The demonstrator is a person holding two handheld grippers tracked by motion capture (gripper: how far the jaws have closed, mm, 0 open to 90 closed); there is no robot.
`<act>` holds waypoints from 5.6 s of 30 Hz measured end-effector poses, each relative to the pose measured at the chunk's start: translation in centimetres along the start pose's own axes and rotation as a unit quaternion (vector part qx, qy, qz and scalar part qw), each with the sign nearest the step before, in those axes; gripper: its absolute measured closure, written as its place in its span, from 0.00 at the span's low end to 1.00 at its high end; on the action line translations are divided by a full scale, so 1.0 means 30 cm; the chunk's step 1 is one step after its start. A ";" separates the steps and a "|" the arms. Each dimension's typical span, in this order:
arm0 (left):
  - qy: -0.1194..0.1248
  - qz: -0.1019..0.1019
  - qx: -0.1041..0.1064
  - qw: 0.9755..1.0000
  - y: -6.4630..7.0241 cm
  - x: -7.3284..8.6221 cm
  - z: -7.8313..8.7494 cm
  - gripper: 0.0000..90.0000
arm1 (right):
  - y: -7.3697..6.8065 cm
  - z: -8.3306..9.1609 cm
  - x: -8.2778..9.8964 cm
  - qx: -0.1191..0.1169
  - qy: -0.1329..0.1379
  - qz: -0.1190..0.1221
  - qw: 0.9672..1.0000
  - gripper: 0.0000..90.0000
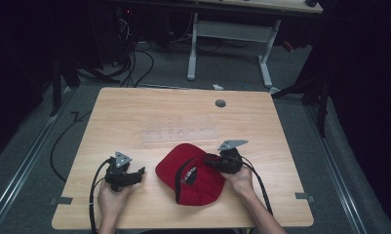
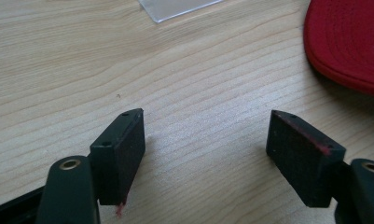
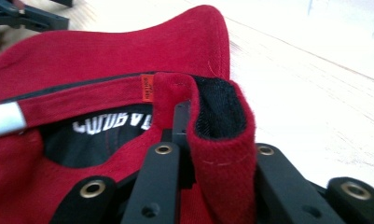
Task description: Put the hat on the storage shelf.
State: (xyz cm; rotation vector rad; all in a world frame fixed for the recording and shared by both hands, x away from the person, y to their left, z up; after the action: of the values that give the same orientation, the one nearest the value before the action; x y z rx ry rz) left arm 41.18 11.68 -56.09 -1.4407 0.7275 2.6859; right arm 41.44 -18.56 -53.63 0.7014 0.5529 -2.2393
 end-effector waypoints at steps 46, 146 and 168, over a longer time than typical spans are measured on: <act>0.001 -0.044 0.043 0.998 0.102 0.010 0.033 0.24 | 0.009 0.240 -0.026 -0.019 0.060 -0.074 0.995 0.93; -0.029 -0.169 0.208 0.963 0.474 -0.007 0.169 0.80 | -0.079 0.186 -0.142 -0.112 0.006 -0.095 0.989 0.83; -0.031 -0.171 0.202 0.964 0.438 -0.028 0.254 0.94 | 0.019 0.328 -0.133 -0.083 0.131 -0.139 0.978 0.51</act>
State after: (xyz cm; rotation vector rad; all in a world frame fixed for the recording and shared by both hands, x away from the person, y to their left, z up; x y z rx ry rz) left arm 32.78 3.18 -46.67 -1.2407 0.8650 2.1573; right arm 41.11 -22.49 -43.76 0.8823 1.0107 -2.3335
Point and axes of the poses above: each handheld gripper's, and its own axes: z roughly backward along the jaws, x roughly out of its underside, y roughly to its right, the point moved 4 cm from there along -z, roughly forward along the jaws, and after that the axes turned 9 degrees about -y, right-handed, at the moved point
